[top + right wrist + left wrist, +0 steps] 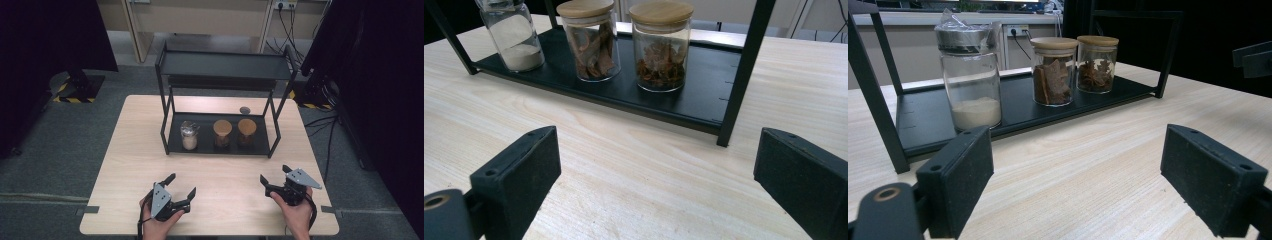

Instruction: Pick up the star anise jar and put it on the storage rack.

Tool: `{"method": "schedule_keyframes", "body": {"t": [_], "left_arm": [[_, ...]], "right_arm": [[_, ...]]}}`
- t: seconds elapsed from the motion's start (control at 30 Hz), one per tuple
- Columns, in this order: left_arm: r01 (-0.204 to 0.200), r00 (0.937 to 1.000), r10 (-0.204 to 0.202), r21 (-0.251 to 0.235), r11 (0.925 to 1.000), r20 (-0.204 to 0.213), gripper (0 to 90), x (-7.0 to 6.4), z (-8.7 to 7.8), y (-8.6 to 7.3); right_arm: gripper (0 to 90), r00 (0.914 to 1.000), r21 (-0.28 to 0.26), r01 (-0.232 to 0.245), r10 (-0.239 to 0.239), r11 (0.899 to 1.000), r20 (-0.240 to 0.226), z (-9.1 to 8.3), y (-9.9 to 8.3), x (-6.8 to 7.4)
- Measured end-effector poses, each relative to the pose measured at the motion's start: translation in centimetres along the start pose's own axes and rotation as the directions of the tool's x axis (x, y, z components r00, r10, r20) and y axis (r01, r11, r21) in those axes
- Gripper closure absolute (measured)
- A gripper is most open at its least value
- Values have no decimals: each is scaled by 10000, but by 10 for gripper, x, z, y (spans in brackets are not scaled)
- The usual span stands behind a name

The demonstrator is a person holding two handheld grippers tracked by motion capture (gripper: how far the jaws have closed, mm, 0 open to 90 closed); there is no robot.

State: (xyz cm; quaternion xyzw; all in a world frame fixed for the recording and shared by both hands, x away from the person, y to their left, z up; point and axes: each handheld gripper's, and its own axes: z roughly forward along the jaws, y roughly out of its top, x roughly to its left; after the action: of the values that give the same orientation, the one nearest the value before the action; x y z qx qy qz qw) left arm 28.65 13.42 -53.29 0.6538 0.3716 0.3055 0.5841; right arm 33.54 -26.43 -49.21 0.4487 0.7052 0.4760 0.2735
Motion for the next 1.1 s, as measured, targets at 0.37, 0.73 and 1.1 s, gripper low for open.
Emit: {"method": "schedule_keyframes", "body": {"t": [0.37, 0.73, 1.1], "left_arm": [[21, 10000, -21, -10, 10000, -13, 130, 0, 0, 0], [28, 10000, -28, -17, 10000, -27, 130, 0, 0, 0], [8, 10000, -8, -10, 10000, -28, 130, 0, 0, 0]], "right_arm": [[47, 9999, -54, -51, 51, 10000, 127, -7, -3, -5], [35, 9999, -104, -107, 109, 9999, 122, -10, -8, -8], [33, 9996, -125, -200, 202, 9997, 177, -15, -15, -13]]}}
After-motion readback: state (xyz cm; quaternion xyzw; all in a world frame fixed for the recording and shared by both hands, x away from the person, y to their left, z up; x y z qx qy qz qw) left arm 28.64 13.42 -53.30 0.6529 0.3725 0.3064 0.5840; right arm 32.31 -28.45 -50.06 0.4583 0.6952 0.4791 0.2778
